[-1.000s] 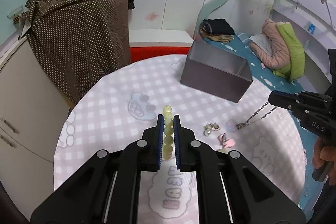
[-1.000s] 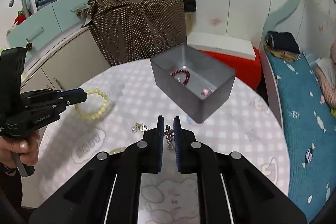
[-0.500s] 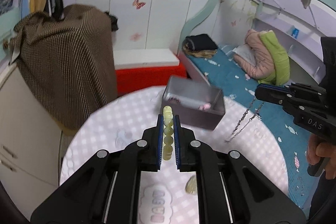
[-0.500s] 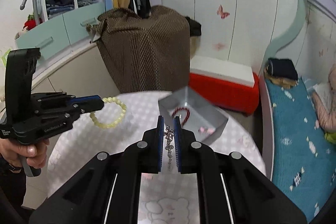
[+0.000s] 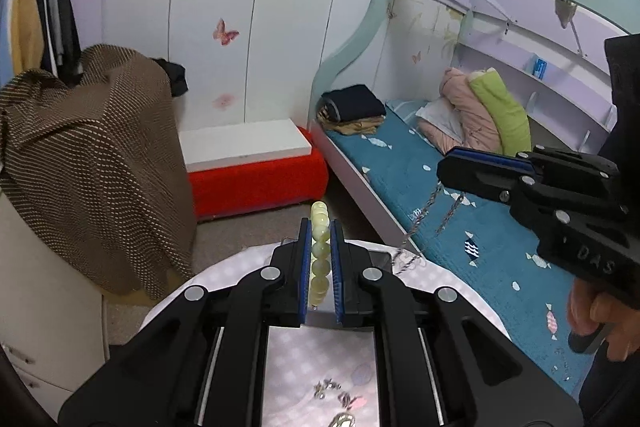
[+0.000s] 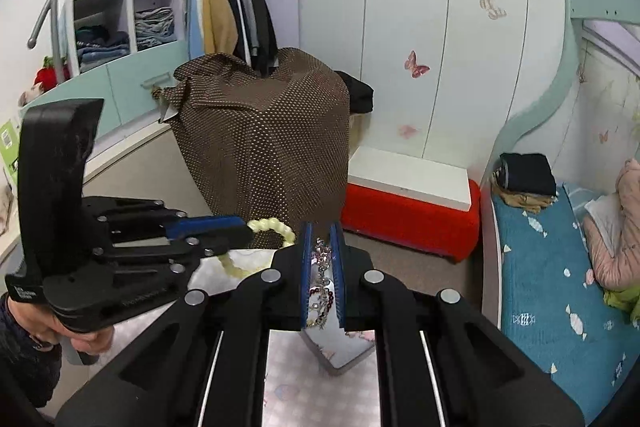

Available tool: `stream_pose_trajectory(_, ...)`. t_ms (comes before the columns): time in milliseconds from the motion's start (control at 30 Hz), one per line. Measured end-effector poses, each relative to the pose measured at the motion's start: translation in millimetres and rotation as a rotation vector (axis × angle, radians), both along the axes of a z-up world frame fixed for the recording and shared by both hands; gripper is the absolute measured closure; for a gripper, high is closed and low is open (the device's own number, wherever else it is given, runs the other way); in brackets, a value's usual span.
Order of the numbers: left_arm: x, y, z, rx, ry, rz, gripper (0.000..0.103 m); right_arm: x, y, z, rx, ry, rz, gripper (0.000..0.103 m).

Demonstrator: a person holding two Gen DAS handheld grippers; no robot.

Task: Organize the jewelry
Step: 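Carry the yellow bracelet and silver chain into the grey box and release, then withdraw both open grippers from the box toward the remaining jewelry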

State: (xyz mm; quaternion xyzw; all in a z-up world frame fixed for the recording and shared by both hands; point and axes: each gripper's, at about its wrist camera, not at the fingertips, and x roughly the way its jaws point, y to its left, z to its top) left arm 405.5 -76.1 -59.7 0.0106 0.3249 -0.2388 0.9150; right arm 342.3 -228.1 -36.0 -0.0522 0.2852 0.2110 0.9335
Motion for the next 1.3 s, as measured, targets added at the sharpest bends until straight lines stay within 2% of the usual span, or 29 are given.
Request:
stream_pose_trajectory(300, 51, -27, -40, 0.021, 0.135, -0.016, 0.094, 38, -13, -39, 0.057, 0.134, -0.049, 0.095)
stream_pose_trajectory(600, 73, -39, -61, 0.034, 0.204, -0.013, 0.093, 56, -17, -62, 0.083, 0.225, -0.077, 0.093)
stream_pose_trajectory(633, 75, -39, -62, 0.038, 0.206, -0.009, 0.090, 56, -17, -64, 0.083, 0.231, -0.080, 0.092)
stream_pose_trajectory(667, 76, -39, -63, 0.047, 0.209, 0.000, 0.070, 57, -17, -66, 0.084, 0.236, -0.086, 0.092)
stream_pose_trajectory(733, 76, -33, -63, 0.059, 0.197, 0.057, 0.038, 59, -20, -70, 0.099, 0.253, -0.099, 0.083)
stream_pose_trajectory(767, 76, -27, -63, 0.059, 0.183, 0.095, 0.029, 59, -23, -71, 0.107, 0.256, -0.107, 0.079)
stream_pose_trajectory(867, 70, -14, -60, 0.045, 0.168, 0.133, 0.013, 57, -31, -72, 0.117, 0.253, -0.134, 0.046)
stream_pose_trajectory(900, 66, -12, -58, 0.051, 0.154, 0.145, 0.012, 56, -34, -72, 0.122, 0.248, -0.143, 0.027)
stream_pose_trajectory(933, 62, -9, -56, 0.058, 0.137, 0.155, 0.011, 53, -37, -70, 0.136, 0.237, -0.153, 0.015)
stream_pose_trajectory(967, 57, -7, -55, 0.068, 0.121, 0.164, 0.009, 51, -40, -70, 0.149, 0.231, -0.161, 0.010)
stream_pose_trajectory(1000, 51, -4, -53, 0.078, 0.105, 0.177, 0.009, 51, -42, -70, 0.157, 0.229, -0.168, 0.007)
stream_pose_trajectory(1300, 5, 15, -38, 0.116, 0.001, 0.241, 0.006, 36, -43, -75, 0.183, 0.239, -0.197, 0.007)
